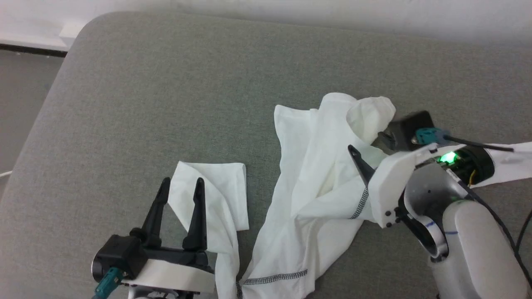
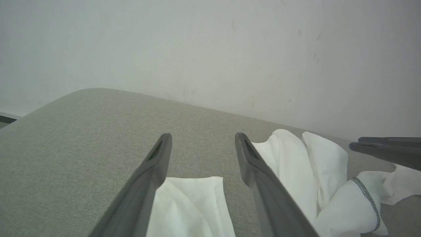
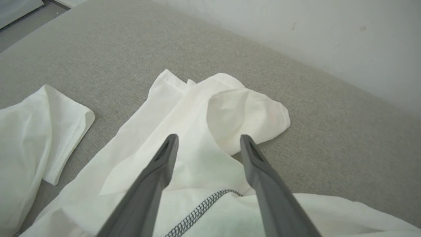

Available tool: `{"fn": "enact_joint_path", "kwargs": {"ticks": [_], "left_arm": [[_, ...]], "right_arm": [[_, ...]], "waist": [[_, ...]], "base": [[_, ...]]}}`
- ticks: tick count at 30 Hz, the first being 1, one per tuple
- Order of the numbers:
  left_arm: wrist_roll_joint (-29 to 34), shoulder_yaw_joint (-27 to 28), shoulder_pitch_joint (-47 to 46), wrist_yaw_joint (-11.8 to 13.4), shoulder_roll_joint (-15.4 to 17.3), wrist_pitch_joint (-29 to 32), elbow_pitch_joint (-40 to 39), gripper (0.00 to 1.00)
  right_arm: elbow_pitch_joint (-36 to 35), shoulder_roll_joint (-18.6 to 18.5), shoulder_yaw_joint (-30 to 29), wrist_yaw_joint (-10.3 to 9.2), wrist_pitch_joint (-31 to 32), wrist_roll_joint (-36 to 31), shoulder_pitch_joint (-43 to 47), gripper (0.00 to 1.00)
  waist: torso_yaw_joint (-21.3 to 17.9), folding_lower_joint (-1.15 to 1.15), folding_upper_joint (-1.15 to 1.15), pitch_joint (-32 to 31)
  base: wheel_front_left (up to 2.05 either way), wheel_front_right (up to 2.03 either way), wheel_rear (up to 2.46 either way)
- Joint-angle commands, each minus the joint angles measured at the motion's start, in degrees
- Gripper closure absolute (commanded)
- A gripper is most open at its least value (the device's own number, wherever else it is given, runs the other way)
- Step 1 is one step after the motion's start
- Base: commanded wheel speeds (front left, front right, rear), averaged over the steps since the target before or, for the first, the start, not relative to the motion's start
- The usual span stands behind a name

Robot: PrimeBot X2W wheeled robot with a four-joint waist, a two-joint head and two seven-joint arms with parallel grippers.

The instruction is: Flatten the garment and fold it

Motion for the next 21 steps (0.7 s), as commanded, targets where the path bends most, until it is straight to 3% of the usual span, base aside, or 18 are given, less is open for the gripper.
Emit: {"fn": "enact_joint_path", "kwargs": {"ticks": [1,6,8,9,14,21], "left_arm": [[0.29,0.25,-1.21,-0.80,-0.62,-0.30,0.67,0.00],[0.38,0.73,-2.25,-2.56,-2.02,-0.31,2.38,0.00],[0.37,0.73,-2.70,-3.28,-2.58,-0.31,3.03,0.00],[0.46,0.69,-2.95,-3.60,-2.84,-0.31,3.34,0.00],[0.75,1.34,-3.30,-4.49,-3.92,-0.31,4.21,0.00],[1.28,2.03,-3.89,-5.65,-4.94,-0.31,4.27,0.00]], "right_arm": [[2.06,-1.16,1.39,-0.05,1.99,-0.02,-2.94,0.00],[11.60,-1.97,2.69,-0.05,8.84,0.23,-8.80,0.00],[14.92,-1.94,2.77,-0.05,11.41,-0.41,-10.70,0.80],[16.01,-1.92,2.84,-0.05,12.12,-0.63,-11.67,1.00],[17.91,-1.66,2.80,-0.05,15.07,0.55,-17.28,1.00],[17.83,-3.03,0.50,-0.05,13.21,0.68,-30.73,1.00]], "waist": [[2.43,-0.01,0.00,2.25],[4.30,-0.01,0.00,3.62],[5.00,-0.01,0.00,4.08],[5.35,-0.01,0.00,4.26],[5.81,-0.01,0.00,4.51],[5.64,-0.01,0.00,6.08]], "base": [[0.00,0.00,0.00],[0.00,0.00,0.00],[0.00,0.00,0.00],[0.00,0.00,0.00],[0.00,0.00,0.00],[0.00,0.00,0.00]]}}
